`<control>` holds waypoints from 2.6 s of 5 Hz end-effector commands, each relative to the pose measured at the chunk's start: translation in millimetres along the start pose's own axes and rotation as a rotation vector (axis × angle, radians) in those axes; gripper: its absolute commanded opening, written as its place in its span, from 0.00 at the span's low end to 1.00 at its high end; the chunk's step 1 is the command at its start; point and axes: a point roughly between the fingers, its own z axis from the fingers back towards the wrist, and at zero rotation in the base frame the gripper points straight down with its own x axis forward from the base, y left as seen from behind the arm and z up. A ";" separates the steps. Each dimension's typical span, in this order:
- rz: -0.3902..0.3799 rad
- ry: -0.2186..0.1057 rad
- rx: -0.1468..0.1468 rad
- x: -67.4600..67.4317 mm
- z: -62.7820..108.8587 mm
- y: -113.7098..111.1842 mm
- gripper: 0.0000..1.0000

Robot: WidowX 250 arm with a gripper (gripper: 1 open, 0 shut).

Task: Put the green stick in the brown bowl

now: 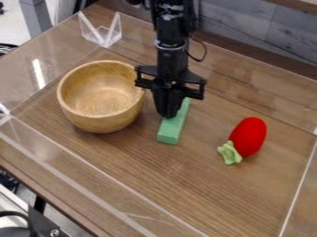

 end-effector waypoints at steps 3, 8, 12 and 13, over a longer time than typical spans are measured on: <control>0.062 -0.024 -0.033 13.8 10.0 -13.0 0.00; 0.030 0.005 -0.011 37.8 5.1 -26.0 1.00; 0.000 0.018 0.016 34.7 11.4 6.9 0.00; 0.008 0.016 0.009 36.7 13.5 11.5 0.00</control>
